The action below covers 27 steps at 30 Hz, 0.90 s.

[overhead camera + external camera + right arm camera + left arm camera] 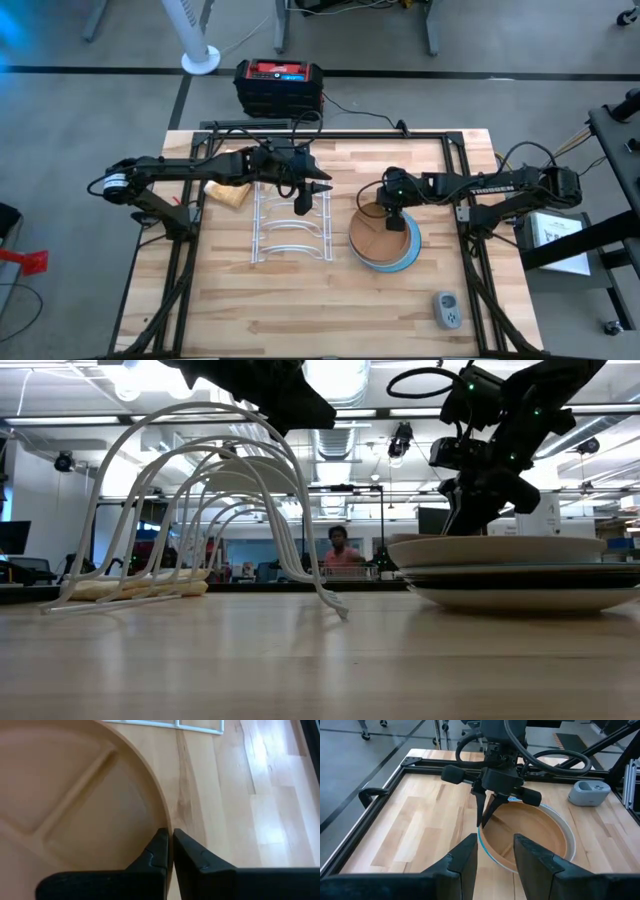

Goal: Sort dishes
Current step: Put the brown plate into the dishwasher rack

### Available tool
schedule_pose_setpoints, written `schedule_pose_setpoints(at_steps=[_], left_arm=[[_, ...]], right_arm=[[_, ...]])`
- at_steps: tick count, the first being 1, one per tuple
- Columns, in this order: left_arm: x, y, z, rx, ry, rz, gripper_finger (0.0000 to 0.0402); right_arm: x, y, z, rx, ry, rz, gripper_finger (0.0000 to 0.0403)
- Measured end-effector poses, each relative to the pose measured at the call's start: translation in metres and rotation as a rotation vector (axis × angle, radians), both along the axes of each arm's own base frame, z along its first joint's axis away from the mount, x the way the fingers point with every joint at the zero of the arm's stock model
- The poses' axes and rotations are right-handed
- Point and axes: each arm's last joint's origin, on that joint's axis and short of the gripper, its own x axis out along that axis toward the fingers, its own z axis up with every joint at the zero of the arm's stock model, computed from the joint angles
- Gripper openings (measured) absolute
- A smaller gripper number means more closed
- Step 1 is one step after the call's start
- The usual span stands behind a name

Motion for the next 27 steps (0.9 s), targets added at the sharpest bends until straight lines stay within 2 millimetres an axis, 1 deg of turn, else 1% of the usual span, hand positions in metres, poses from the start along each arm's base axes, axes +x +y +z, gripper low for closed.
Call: schedule_pose_setpoints(at_steps=[4,12,17,22,24,27], left_arm=[[0.0,0.0,0.0,0.0,0.0,0.0,0.0116],[0.0,0.0,0.0,-0.01,0.0,0.005,0.0116],[0.0,0.0,0.001,-0.013,-0.009,0.007,0.0116],[-0.001,-0.003,0.004,-0.012,-0.018,-0.001,0.0116],[-0.002,-0.005,0.006,-0.011,-0.023,-0.007,0.0116],[-0.008,-0.01,0.014,-0.009,-0.045,-0.017,0.0116]], right_arm=[[-0.001,0.0,0.002,-0.007,0.008,0.004,0.0002],[-0.008,0.001,0.026,-0.033,0.053,-0.013,0.0001],[-0.015,0.001,0.036,-0.047,0.063,-0.028,0.0001],[-0.018,0.002,0.041,-0.049,0.041,-0.041,0.0],[-0.021,0.003,0.043,-0.075,0.043,-0.054,0.0],[-0.026,0.006,0.051,-0.119,0.009,-0.056,0.0]])
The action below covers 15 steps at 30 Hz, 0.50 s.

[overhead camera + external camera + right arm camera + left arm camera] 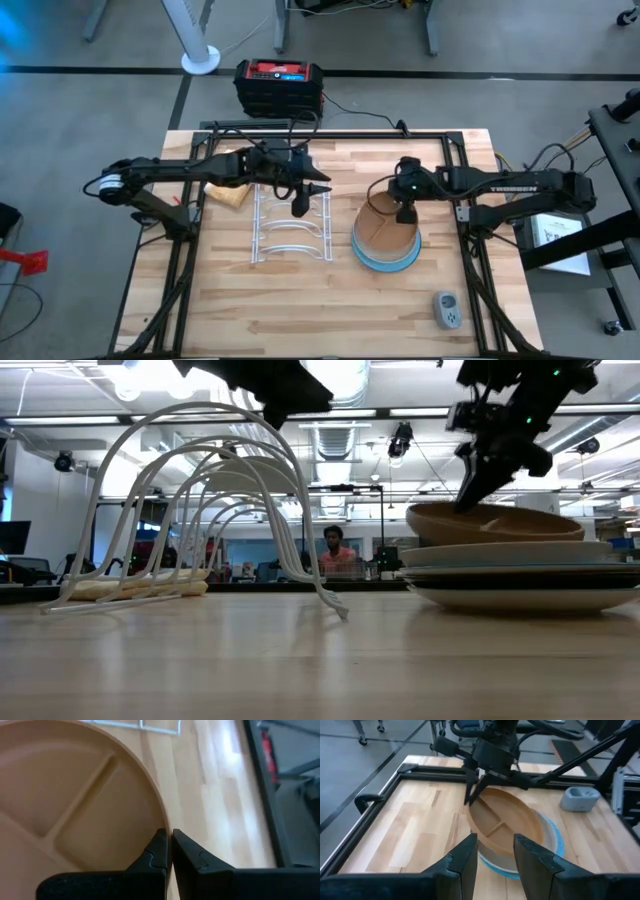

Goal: Sort dishes
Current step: Put the brown plate into the dishwasher rack

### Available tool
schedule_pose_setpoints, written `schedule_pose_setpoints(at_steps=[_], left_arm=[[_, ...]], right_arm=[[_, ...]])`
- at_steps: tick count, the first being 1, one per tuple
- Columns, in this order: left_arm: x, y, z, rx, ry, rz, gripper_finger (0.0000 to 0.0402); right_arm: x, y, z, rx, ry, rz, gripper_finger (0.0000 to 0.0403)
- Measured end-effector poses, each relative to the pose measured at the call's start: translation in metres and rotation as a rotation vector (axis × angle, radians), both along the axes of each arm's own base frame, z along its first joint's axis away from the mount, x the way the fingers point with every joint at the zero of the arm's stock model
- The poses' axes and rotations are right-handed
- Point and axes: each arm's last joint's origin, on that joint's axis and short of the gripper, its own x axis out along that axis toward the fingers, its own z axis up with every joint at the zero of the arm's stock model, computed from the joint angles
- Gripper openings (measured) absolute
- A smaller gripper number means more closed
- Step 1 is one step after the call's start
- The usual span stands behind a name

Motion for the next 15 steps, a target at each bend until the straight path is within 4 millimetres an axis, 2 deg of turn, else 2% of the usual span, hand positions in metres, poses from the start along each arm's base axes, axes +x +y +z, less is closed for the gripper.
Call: schedule_pose_setpoints(at_steps=[5,9,12,15], left_arm=[[-0.02,-0.009,0.017,0.01,-0.001,-0.014,0.0116],[-0.045,-0.019,0.034,0.062,-0.021,0.061,0.0116],[-0.061,-0.027,0.038,0.102,-0.037,0.128,0.0116],[-0.079,-0.035,0.036,0.127,-0.049,0.164,0.0116]], right_arm=[[-0.017,0.008,0.027,0.004,-0.126,-0.021,0.0],[-0.031,0.018,0.054,-0.004,-0.308,-0.025,0.0],[-0.031,0.027,0.072,0.0,-0.507,0.0,0.0],[-0.024,0.038,0.078,-0.013,-0.641,0.034,0.0]])
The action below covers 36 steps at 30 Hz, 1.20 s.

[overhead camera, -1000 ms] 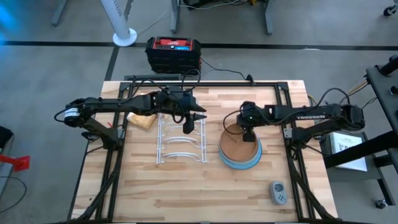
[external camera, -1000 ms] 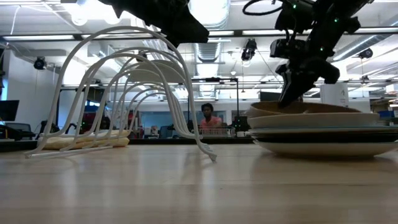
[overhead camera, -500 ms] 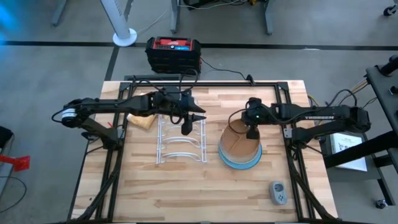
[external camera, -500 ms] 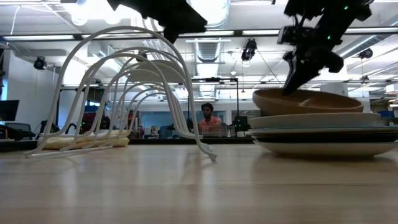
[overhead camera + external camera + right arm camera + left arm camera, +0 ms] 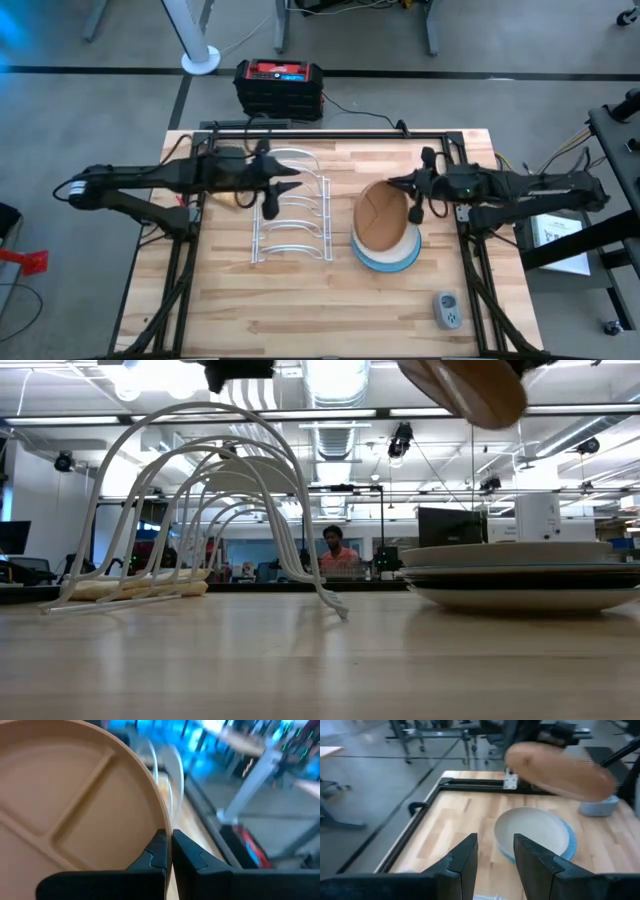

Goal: Sort dishes
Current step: Put the brown plate into the dishwasher rack

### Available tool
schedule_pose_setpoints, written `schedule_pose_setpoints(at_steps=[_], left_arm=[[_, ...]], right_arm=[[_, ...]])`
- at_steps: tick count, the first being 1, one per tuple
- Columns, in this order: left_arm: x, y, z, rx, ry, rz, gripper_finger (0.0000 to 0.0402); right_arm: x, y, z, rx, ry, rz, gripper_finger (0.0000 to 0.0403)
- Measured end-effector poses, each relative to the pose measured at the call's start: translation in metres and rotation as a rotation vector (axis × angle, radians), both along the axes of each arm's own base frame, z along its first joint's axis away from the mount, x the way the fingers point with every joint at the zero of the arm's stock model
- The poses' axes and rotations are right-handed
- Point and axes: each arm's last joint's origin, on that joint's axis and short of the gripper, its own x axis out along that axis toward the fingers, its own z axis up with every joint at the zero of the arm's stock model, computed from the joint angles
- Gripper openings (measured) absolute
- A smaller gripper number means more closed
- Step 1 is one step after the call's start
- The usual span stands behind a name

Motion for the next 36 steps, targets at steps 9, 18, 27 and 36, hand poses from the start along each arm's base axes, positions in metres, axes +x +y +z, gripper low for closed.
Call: schedule_pose_setpoints(at_steps=[9,18,27,36], left_arm=[[-0.057,-0.008,-0.007,0.065,-0.12,0.179,0.0116],[-0.089,-0.007,-0.028,0.066,-0.239,0.195,0.0116],[-0.103,-0.004,-0.026,0.099,-0.257,0.284,0.0116],[-0.098,-0.001,-0.034,0.136,-0.225,0.42,0.0116]], right_arm=[[0.042,0.039,-0.009,-0.2,-0.119,-0.27,0.0],[0.095,0.078,-0.025,-0.31,-0.152,-0.54,0.0],[0.147,0.106,-0.029,-0.427,-0.035,-0.678,0.0],[0.175,0.133,-0.019,-0.519,0.058,-0.706,0.0]])
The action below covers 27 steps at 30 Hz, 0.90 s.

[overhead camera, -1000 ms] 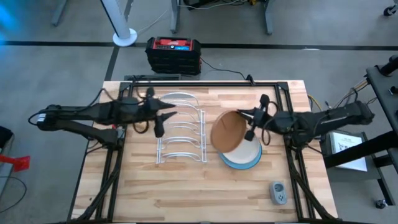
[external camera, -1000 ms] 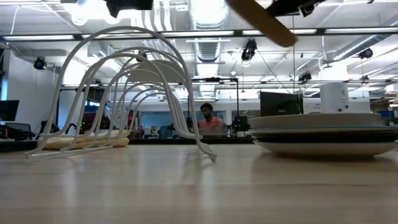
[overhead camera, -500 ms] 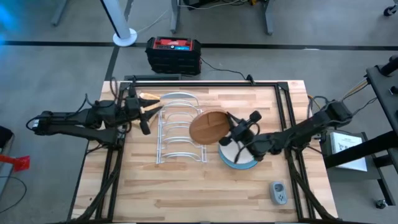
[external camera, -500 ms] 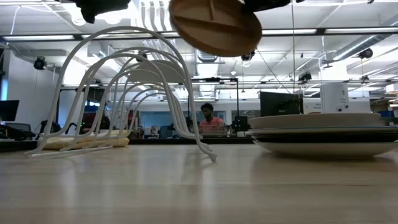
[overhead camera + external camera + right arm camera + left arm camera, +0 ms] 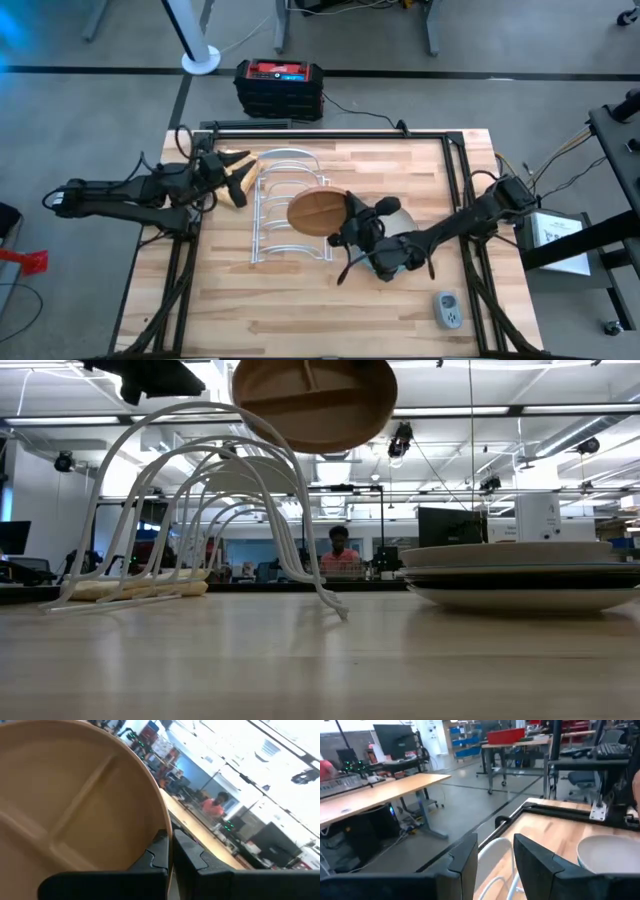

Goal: Sort dishes
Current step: Put the brown plate into the dishwasher rack

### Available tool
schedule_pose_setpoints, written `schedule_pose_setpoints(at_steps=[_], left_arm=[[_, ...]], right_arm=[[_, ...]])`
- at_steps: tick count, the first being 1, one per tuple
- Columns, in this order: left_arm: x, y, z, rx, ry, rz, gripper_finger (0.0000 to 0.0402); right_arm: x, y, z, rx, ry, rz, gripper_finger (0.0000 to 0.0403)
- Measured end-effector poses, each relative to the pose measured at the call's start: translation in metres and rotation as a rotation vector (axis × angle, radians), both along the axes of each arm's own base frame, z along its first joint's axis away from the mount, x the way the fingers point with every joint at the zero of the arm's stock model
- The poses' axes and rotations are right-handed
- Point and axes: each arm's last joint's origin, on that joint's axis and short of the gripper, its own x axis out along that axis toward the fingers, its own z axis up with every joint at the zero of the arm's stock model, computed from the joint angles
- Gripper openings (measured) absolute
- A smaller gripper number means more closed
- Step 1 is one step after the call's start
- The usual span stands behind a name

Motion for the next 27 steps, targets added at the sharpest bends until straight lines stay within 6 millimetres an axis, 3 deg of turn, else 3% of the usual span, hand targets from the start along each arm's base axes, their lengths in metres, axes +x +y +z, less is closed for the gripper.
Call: schedule_pose_setpoints(at_steps=[17,27], left_arm=[[-0.003,0.0,0.012,0.082,-0.028,-0.003,0.0116],[0.008,0.0,0.013,0.138,-0.011,-0.004,0.0116]], right_arm=[[0.017,0.014,-0.052,0.002,-0.001,-0.006,0.0],[0.027,0.019,-0.085,-0.013,0.039,0.021,0.0]])
